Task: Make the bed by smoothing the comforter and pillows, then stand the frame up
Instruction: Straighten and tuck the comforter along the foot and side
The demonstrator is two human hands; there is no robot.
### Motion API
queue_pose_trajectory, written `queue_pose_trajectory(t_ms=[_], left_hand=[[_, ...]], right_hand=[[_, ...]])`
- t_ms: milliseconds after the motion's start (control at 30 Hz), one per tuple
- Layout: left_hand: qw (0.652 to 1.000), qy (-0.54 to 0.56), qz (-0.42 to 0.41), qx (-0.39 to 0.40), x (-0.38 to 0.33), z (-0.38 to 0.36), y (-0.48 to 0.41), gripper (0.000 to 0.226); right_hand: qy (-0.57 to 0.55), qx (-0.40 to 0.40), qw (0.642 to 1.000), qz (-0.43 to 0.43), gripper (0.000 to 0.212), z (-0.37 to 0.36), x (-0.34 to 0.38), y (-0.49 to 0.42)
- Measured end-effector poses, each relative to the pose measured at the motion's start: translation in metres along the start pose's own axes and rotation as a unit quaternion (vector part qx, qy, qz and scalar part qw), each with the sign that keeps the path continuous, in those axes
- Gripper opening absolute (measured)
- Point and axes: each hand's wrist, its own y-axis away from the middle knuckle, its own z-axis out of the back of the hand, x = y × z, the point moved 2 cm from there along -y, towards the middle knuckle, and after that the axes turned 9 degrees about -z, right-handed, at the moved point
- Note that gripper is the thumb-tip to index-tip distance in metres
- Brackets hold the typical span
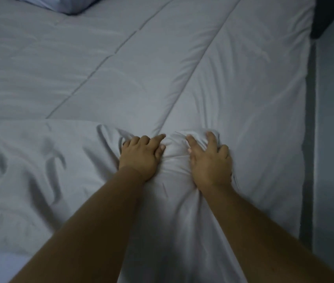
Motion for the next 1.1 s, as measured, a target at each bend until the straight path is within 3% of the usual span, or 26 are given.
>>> queue_pose_trajectory(t_ms=[100, 300, 600, 767, 833, 933, 1100], left_hand=[[0.999, -0.004, -0.032, 0.024, -0.013, 0.001, 0.046, 0.068], [0.996, -0.004, -0.059, 0.073, -0.032, 0.011, 0.106, 0.043], [0.997, -0.003, -0.072, 0.039, -0.051, 0.030, 0.187, 0.056], [0.998, -0.012, -0.055, 0.035, -0.063, 0.058, 0.239, 0.049], [0.998, -0.012, -0.045, 0.050, -0.068, 0.070, 0.260, 0.043], [0.996, -0.013, -0.037, 0.083, -0.073, 0.086, 0.288, 0.041], [0.982, -0.001, -0.018, 0.187, -0.073, 0.098, 0.333, 0.044]], right_hand=[[-0.002, -0.010, 1.000, -0.018, 0.035, 0.011, -0.010, 0.053], [0.004, 0.017, 1.000, -0.021, 0.041, 0.037, -0.022, 0.123], [-0.005, 0.052, 0.998, 0.022, 0.045, 0.077, -0.034, 0.191], [-0.019, 0.040, 0.998, 0.044, 0.032, 0.109, -0.037, 0.235], [-0.030, 0.034, 0.998, 0.043, 0.025, 0.124, -0.037, 0.254], [-0.053, 0.048, 0.997, 0.036, 0.035, 0.141, -0.037, 0.282], [-0.059, 0.090, 0.994, 0.037, 0.029, 0.146, -0.033, 0.319]])
